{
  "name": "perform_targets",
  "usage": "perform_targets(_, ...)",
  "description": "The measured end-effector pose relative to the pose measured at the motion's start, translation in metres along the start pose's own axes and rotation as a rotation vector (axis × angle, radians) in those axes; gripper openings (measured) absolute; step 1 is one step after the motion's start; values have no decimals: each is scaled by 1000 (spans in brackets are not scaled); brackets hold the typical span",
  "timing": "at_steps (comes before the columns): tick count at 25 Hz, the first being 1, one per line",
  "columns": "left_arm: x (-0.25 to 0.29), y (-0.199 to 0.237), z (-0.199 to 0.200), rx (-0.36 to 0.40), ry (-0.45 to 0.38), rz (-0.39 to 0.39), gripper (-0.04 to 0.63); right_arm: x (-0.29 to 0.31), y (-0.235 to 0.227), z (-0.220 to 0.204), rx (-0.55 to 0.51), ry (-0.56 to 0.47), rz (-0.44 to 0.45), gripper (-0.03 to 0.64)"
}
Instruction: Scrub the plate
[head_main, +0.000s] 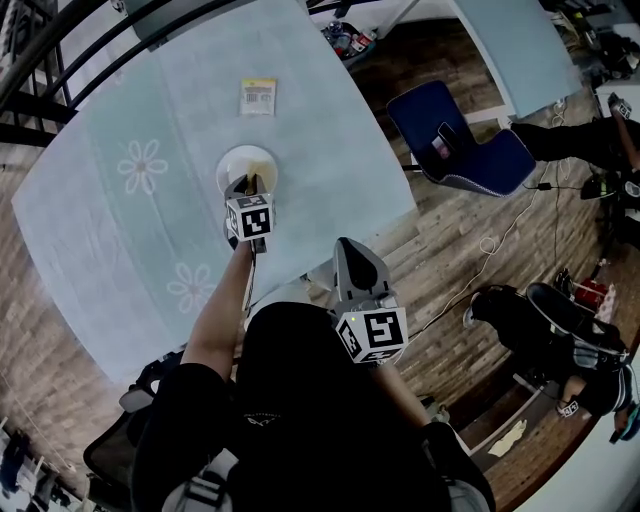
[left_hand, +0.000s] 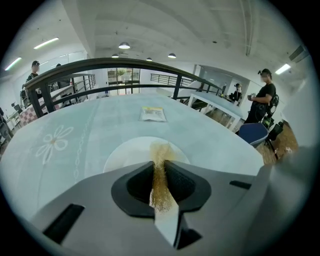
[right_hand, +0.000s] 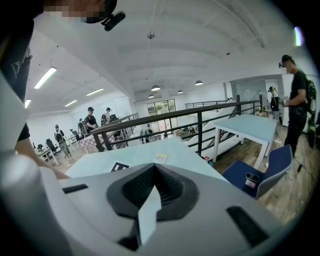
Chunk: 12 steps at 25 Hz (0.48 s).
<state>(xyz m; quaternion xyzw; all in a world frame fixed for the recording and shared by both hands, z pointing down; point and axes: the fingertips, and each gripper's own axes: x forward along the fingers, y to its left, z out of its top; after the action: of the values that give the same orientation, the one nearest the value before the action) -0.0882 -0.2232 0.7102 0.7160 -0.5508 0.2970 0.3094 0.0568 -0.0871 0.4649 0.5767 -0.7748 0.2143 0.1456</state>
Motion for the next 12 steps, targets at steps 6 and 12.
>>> perform_targets(6, -4, 11, -4, 9, 13, 14, 67, 6, 10, 0, -19, 9, 32, 2)
perform_targets(12, -8, 26, -5, 13, 10, 46, 67, 11, 24, 0, -36, 10, 69, 2)
